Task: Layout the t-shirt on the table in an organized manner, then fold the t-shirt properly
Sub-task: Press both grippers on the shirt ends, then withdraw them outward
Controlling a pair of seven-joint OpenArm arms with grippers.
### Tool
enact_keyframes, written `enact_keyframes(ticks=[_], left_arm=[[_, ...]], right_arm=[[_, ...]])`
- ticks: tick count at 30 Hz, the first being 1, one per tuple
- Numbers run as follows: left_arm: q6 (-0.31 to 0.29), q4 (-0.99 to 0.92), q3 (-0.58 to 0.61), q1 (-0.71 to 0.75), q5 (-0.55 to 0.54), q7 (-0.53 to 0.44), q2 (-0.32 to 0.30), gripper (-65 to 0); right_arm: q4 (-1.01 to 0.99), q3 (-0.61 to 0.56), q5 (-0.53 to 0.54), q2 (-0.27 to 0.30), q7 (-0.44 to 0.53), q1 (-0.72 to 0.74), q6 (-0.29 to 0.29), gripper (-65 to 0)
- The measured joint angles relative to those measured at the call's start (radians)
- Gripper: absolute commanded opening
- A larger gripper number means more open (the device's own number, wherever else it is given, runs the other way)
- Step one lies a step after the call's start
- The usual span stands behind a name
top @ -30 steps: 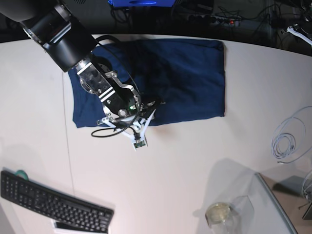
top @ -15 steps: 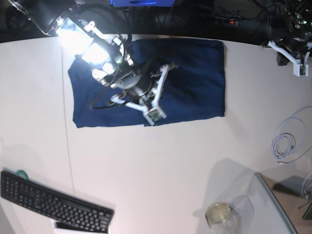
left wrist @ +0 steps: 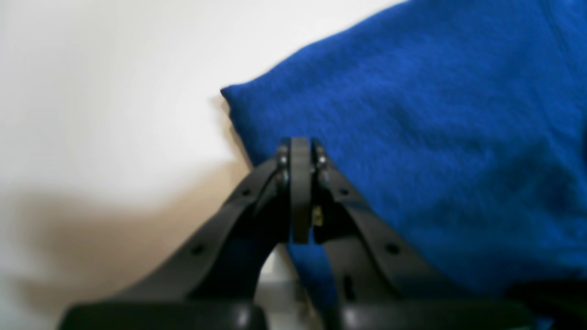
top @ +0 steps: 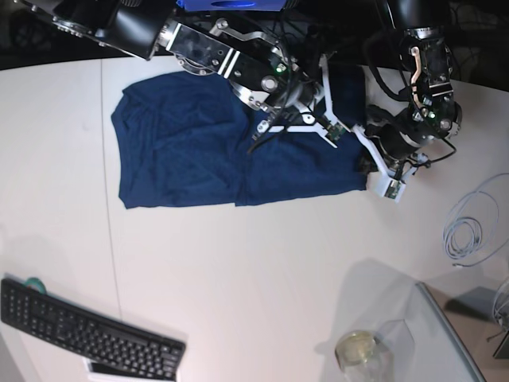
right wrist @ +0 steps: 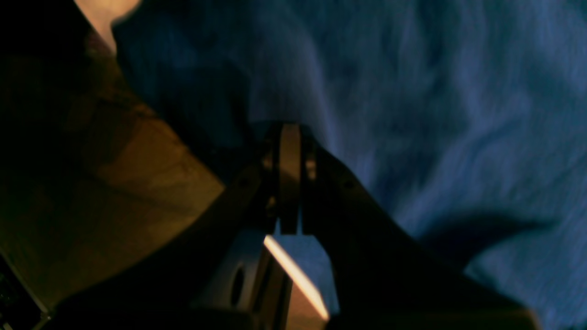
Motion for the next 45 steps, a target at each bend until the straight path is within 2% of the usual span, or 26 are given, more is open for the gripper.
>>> enact_keyframes(ticks=[3, 5, 8, 11, 17, 21, 24, 30, 34, 35, 41, 45], left_arm=[[0.010, -0.089, 0.013, -0.034, 0.003, 0.000, 0.005, -65.0], [0.010, -0.139, 0.021, -0.058, 0.002, 0.002, -0.005, -65.0], [0.025, -0.222, 0.055, -0.113, 0.001, -0.010, -0.026, -65.0], [0.046, -0.294, 0.101, -0.158, -0.022, -0.045, -0.026, -65.0], [0.040, -0.374, 0.116, -0.202, -0.034, -0.100, -0.026, -65.0], [0.033, -0.420, 0.117, -0.247, -0.035, -0.098, -0.026, -65.0], [0.036, -0.427, 0.117, -0.257, -0.033, -0.098, -0.025, -65.0], [0.062, -0.335, 0.107, -0.229, -0.008, -0.057, -0.008, -65.0], [0.059, -0.200, 0.108, -0.157, -0.014, -0.057, -0.008, -65.0], [0.060, -0.165, 0.106, -0.132, -0.010, -0.057, -0.008, -65.0], [0.059, 0.007, 0.112, 0.062, -0.011, -0.054, 0.000, -65.0], [0.058, 0.027, 0.109, 0.154, -0.011, -0.055, 0.000, -65.0]], right_arm=[[-0.084, -0.014, 0.001, -0.064, 0.019, 0.033, 0.004, -65.0], [-0.137, -0.017, 0.005, -0.087, 0.054, 0.042, 0.004, -65.0], [-0.203, -0.016, 0.003, -0.085, 0.116, 0.046, 0.003, -65.0], [-0.248, -0.016, 0.000, -0.080, 0.127, 0.045, 0.003, -65.0], [-0.258, -0.014, -0.004, -0.081, 0.135, 0.025, 0.003, -65.0], [-0.230, -0.014, -0.008, -0.083, 0.060, 0.024, 0.007, -65.0], [-0.174, -0.012, 0.006, -0.076, 0.009, 0.016, 0.090, -65.0], [-0.118, -0.005, -0.005, -0.075, -0.002, 0.008, 0.097, -65.0], [-0.071, 0.103, 0.004, -0.074, -0.032, -0.002, 0.098, -65.0], [-0.055, 0.132, -0.001, -0.066, -0.056, 0.000, 0.097, -65.0], [0.009, 0.343, -0.008, 0.020, -0.056, 0.003, 0.098, -65.0], [0.007, 0.472, -0.008, 0.041, -0.035, 0.006, 0.099, -65.0]])
